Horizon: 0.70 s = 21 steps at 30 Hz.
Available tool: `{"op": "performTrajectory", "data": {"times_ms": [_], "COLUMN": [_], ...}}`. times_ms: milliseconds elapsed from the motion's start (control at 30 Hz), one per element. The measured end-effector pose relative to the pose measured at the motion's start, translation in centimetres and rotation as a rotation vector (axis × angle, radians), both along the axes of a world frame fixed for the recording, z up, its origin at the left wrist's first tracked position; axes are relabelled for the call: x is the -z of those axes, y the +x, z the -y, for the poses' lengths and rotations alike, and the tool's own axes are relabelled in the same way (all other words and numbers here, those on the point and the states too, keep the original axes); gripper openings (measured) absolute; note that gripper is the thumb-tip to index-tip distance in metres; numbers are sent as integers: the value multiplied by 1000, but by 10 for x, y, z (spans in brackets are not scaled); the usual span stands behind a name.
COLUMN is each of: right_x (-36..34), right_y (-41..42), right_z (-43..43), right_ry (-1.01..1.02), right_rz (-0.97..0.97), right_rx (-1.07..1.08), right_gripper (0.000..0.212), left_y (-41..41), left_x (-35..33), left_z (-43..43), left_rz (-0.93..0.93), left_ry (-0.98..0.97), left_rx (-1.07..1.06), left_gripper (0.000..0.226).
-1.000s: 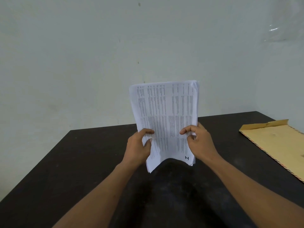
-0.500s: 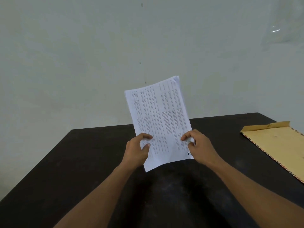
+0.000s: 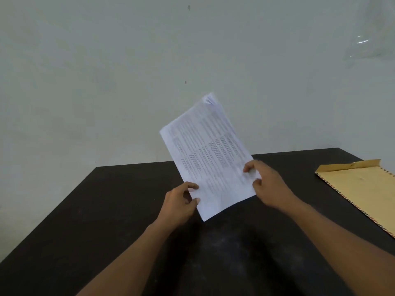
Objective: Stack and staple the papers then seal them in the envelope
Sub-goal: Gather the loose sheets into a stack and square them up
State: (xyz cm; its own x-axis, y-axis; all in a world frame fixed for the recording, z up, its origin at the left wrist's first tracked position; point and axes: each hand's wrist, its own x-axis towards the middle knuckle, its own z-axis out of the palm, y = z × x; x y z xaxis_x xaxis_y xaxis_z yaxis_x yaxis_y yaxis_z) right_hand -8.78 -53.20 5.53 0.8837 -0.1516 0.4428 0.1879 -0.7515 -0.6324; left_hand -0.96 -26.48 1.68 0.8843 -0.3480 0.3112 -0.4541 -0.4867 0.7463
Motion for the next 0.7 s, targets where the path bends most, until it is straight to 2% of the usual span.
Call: {"op": "performTrajectory", "data": {"times_ms": [133,233,367,467,567,700], "right_x": [-43,-58,-63,-60,-53,-48], "right_y": [4,9,10,7,5,3], "right_z": [19,28,31,33,34,34], "right_ry": [-241,-341,-316,-280,-274,-261], "right_rz": [-74,-83,-77,-88,-143,-191], "right_rx": [-36,-63,-66,-73,-79,-93], "right_gripper": [47,44,44,42,41,40], "left_y": [9,19,26,25,24,27], "left_x": [-16,-34,-52,-56,-52,-48], "left_z": [-9,-17,-26,-28,-32,-32], "left_rz": [135,153,103,83,57,-73], "left_ry": [-153,-182,-218,-258,-215,-206], "left_rx": [-161,-226,-250,-272,-305,-198], "left_gripper": [36,30,17,16,13,6]}}
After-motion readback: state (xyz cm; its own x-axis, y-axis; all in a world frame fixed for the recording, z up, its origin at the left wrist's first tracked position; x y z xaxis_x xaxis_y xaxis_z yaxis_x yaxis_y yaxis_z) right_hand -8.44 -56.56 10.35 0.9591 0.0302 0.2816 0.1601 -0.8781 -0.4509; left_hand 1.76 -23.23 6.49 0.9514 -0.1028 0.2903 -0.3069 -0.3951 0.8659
